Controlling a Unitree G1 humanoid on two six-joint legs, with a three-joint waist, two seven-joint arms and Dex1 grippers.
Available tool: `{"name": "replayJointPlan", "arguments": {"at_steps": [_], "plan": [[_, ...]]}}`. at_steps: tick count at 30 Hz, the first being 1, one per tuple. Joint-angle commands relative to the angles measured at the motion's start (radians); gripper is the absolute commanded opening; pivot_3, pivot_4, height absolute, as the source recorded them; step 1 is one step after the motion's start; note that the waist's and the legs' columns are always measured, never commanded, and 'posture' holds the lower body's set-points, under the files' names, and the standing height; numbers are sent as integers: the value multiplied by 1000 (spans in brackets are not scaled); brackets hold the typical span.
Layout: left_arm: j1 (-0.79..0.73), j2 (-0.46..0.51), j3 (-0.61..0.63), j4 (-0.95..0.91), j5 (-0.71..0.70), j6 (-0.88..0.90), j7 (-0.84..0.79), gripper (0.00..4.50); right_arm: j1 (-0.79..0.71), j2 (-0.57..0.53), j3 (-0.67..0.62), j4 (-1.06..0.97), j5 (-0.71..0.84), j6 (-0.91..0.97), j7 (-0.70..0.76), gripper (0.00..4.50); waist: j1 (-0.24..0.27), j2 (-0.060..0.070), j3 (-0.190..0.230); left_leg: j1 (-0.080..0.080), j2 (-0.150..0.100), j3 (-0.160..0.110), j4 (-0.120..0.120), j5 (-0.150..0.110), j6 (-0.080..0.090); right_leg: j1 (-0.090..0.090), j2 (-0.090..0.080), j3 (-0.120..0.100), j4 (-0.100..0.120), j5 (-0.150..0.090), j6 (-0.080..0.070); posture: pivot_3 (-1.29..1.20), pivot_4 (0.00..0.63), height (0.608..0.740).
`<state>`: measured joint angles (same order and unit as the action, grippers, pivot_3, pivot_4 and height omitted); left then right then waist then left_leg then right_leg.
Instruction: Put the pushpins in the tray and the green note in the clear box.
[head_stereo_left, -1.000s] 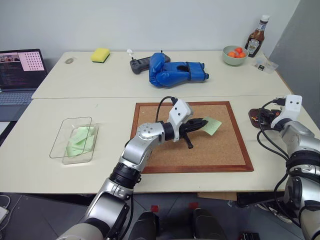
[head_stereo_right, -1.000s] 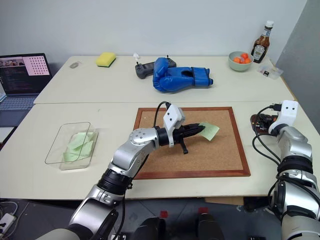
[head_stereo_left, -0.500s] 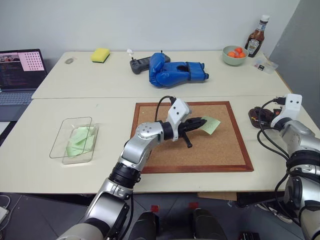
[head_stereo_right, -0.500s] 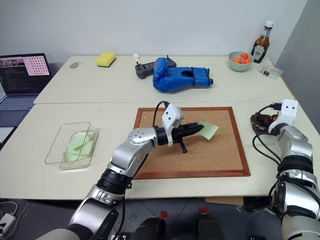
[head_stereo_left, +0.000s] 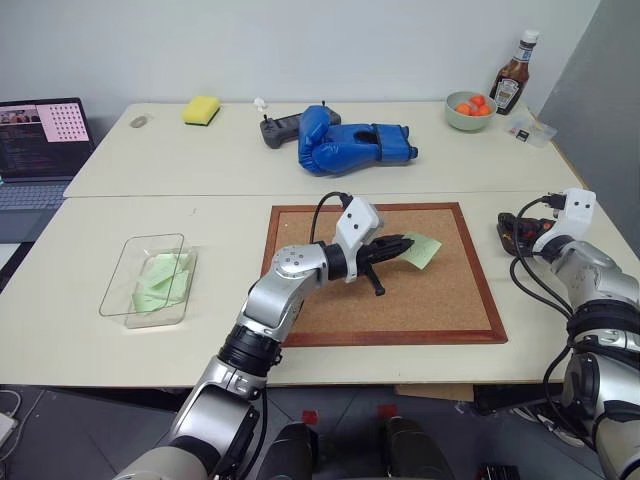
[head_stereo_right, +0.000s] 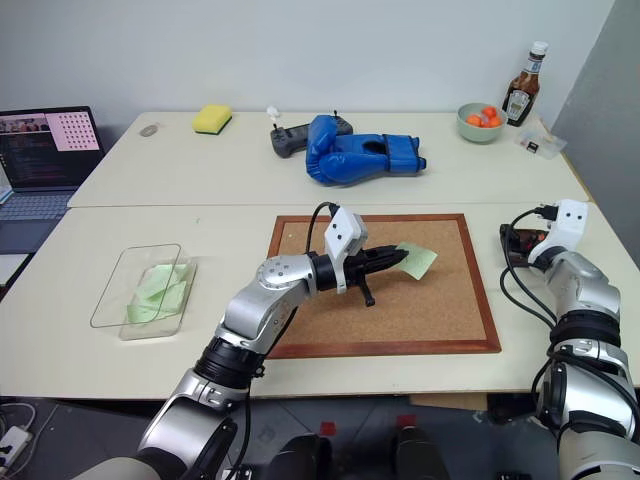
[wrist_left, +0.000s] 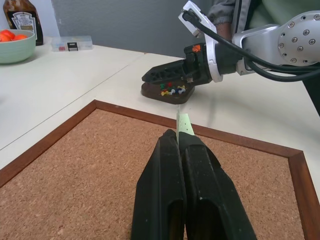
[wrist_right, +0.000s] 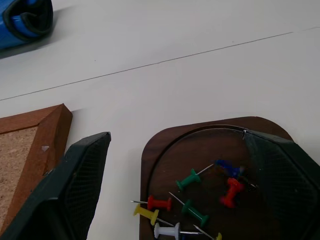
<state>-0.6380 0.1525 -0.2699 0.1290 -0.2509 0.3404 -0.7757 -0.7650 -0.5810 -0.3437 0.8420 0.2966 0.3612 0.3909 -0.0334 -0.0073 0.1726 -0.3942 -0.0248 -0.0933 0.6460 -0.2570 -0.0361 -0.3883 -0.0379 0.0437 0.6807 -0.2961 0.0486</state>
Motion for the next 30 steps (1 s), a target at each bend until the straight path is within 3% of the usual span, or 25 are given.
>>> {"name": "replayJointPlan", "arguments": {"at_steps": [1, 8, 18, 24, 30], "plan": [[-19, -5, 20, -29, -6, -10, -2, 0, -9, -12, -19, 0, 6, -18, -3, 4479, 0, 0, 0, 0, 0, 0, 0, 0, 0, 0, 0, 0, 0, 0, 0, 0, 150, 740], [-35, -9, 65, -31, -36, 15, 18, 0, 23, -24, -19, -144, 25, -15, 29, 4479, 0, 0, 0, 0, 0, 0, 0, 0, 0, 0, 0, 0, 0, 0, 0, 0, 150, 740], [-2, 102, 220, -160, -102, 153, 74, 0, 341, -45, 36, -948, 219, 217, 205, 4479, 0, 0, 0, -1, 1, -6, 0, 0, 0, 0, 0, -2, 0, 0, 0, 0, 150, 740], [116, 219, 405, -415, -179, 346, 203, 0, 430, -25, 102, -1213, 341, 288, 272, 4479, -3, 0, 0, 0, 1, -10, 0, 0, 0, 0, 0, -2, 1, 0, 0, 0, 150, 740], [331, 259, 710, -663, -283, 550, 391, 0, 395, 43, 266, -1301, 394, 304, 330, 4479, -7, 0, 0, 1, 2, -11, 0, 0, 0, 1, 1, -3, 0, 0, 1, 0, 150, 740]]}}
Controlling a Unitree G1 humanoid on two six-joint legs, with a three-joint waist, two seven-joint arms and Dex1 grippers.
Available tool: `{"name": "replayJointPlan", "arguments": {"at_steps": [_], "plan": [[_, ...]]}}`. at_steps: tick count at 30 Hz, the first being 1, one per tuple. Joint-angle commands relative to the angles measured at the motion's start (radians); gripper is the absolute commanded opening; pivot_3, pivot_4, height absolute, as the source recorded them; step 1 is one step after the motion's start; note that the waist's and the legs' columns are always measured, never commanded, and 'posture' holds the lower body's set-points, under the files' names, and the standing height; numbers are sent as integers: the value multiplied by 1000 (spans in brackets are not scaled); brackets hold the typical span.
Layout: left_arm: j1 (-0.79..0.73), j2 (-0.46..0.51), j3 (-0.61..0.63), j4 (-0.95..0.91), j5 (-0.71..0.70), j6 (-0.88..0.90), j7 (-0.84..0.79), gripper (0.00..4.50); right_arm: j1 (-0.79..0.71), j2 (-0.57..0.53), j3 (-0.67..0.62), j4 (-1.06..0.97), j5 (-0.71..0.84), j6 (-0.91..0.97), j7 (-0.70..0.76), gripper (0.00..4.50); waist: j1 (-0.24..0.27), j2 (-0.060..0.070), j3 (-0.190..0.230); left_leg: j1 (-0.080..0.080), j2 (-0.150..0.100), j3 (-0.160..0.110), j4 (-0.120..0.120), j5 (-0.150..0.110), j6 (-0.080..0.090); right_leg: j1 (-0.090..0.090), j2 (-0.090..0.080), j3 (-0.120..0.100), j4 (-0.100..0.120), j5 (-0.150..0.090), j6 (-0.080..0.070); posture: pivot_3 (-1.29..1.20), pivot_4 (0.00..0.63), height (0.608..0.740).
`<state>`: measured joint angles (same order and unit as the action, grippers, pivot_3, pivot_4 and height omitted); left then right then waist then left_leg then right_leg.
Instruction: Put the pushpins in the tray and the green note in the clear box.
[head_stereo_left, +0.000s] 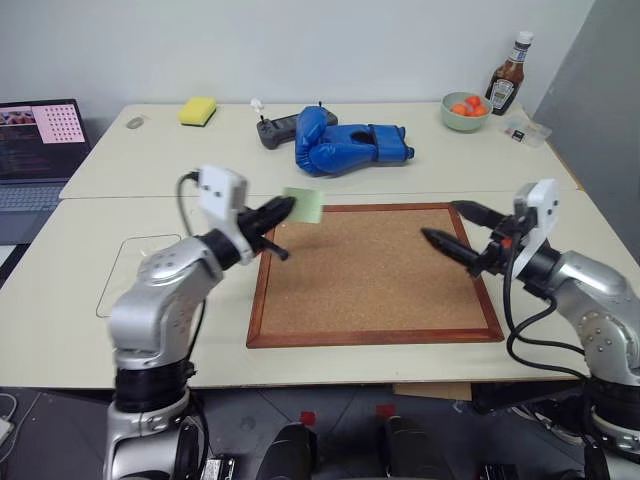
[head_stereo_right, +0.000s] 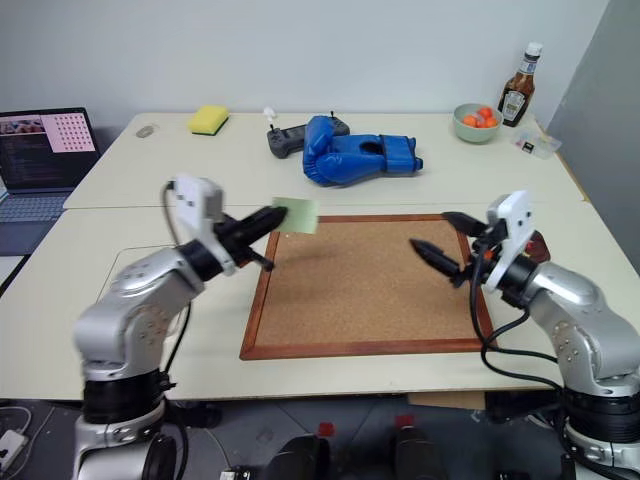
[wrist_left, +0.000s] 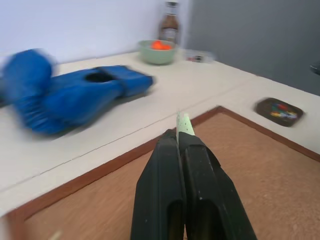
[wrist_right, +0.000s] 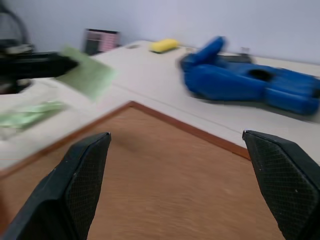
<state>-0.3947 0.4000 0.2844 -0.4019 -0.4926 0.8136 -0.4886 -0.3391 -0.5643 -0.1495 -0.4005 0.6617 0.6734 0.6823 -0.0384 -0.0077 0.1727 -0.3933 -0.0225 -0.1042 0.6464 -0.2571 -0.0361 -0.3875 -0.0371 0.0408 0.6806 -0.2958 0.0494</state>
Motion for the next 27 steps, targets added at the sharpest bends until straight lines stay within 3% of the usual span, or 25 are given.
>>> {"name": "replayJointPlan", "arguments": {"at_steps": [1, 7, 13, 22, 27], "plan": [[120, 9, 194, -155, -34, 84, 138, 0, -40, 36, 96, -59, 29, -12, 50, 4479, 0, 0, 0, 0, 0, 0, 0, 0, 0, 0, 0, 0, 0, 0, 0, 0, 150, 740], [225, -24, 373, -255, 59, 68, 370, 0, -120, 74, 170, -41, 74, 2, 114, 4479, 13, -7, 2, 0, -1, -1, 1, 0, 0, 1, -1, -1, 0, 0, -1, 0, 150, 740], [244, -52, 408, -176, 43, 65, 420, 0, -175, 102, 215, -11, 74, 5, 139, 4479, 19, -10, 2, 0, -2, -1, 0, 0, -1, 1, -1, -1, -1, 0, -1, 0, 150, 740], [212, -29, 380, 26, 53, -61, 395, 1748, -172, 106, 216, -14, 66, 8, 114, 4500, 16, -12, 3, 0, -1, -1, 0, 0, -1, 0, -1, -2, -1, 1, -1, 0, 150, 740], [186, 10, 352, 49, 34, -68, 372, 2731, -147, 107, 209, -36, 72, 18, 80, 4500, 13, -13, 3, 0, -1, -1, 0, 0, -1, 0, -1, -2, -1, 1, -1, 0, 150, 740]]}}
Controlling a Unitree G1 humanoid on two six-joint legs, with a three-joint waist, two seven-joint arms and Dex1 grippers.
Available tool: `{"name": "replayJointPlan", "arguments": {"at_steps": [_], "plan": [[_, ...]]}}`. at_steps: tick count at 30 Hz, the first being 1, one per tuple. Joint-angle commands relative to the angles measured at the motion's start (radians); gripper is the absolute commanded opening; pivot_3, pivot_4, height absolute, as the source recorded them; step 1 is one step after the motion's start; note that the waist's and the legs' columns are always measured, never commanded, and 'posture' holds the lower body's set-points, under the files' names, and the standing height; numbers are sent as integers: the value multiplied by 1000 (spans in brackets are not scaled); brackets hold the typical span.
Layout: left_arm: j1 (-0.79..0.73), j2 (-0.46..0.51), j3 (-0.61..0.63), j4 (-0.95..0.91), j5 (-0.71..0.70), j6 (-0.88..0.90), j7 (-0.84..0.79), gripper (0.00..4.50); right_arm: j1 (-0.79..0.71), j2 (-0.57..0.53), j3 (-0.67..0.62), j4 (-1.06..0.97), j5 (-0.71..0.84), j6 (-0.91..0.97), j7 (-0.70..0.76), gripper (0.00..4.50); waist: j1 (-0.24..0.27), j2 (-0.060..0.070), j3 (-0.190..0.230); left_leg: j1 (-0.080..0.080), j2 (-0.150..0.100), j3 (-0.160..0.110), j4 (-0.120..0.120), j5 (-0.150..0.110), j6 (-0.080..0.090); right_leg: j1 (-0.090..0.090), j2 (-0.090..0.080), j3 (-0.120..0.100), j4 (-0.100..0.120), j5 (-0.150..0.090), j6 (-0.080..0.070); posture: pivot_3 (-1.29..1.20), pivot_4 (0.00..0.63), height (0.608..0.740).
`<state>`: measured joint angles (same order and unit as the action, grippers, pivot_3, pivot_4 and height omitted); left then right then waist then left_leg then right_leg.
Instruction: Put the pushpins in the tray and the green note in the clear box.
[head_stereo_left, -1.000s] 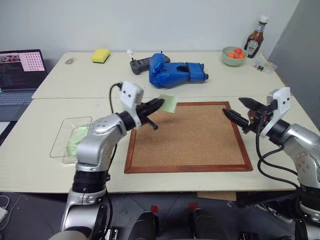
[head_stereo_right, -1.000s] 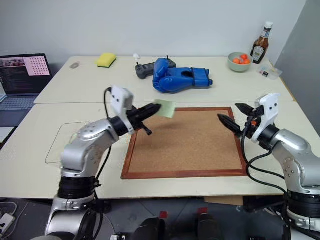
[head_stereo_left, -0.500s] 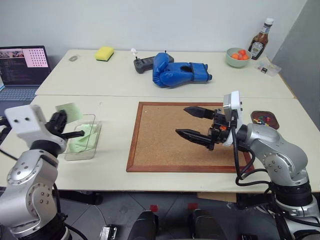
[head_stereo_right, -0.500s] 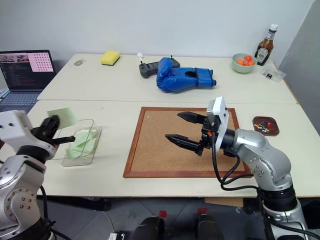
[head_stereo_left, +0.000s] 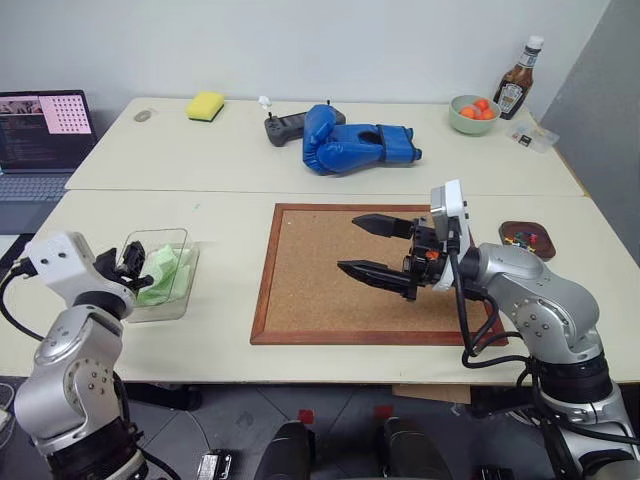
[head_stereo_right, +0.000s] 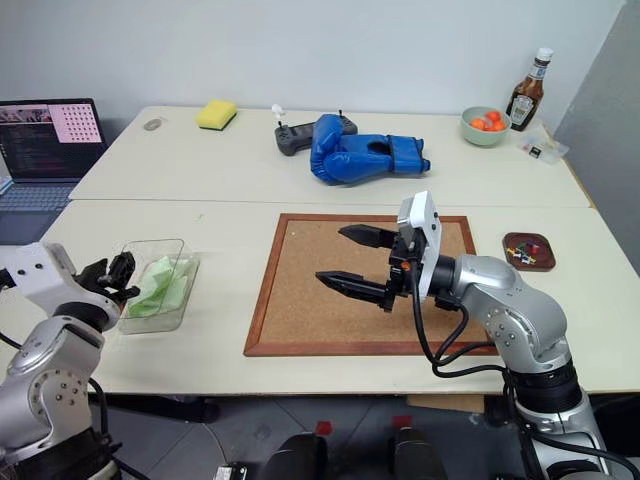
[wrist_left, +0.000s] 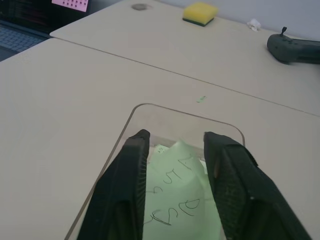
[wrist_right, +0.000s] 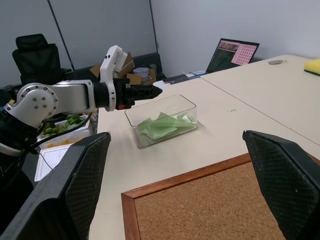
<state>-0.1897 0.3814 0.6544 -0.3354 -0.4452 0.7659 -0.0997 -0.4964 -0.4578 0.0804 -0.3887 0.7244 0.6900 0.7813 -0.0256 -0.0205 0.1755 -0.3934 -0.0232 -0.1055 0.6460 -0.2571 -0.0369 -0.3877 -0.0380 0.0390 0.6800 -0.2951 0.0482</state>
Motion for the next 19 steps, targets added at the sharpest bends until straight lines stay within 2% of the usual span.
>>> {"name": "replayJointPlan", "arguments": {"at_steps": [1, 5, 8, 13, 19], "plan": [[-22, 34, -23, -22, -21, -13, -22, 2918, 18, -2, -23, -51, 9, 3, -26, 4500, 0, 0, 0, 0, 0, 0, 0, 0, 0, 0, 0, 0, 0, 0, 0, 0, 150, 740], [-13, 76, -66, -60, -33, 0, -63, 3936, 58, -10, -45, -66, 2, 12, -70, 4500, -1, 0, 0, 0, 0, 0, 0, 0, 0, 0, 0, 0, 0, 0, 0, 0, 150, 740], [32, 134, -182, -142, -5, -24, -142, 4465, 103, -8, -77, -80, -30, 9, -150, 4500, -1, 0, 0, 0, 0, 0, 0, 0, 0, 0, 0, 0, 0, 0, 0, 0, 150, 740], [42, 77, -276, -253, -40, -5, -117, 4465, 207, -7, -111, -138, -138, -18, -299, 4500, 3, -1, 0, -1, -1, 1, 0, 0, 0, 0, -1, 1, -1, 0, 0, 0, 150, 740], [182, -15, -400, -340, 42, -64, -62, 4465, 443, 29, -140, -258, -309, -78, -490, 4500, -1, -1, 0, -1, 0, 1, -1, 0, 0, -1, -1, 2, 0, 0, 0, 0, 150, 740]]}}
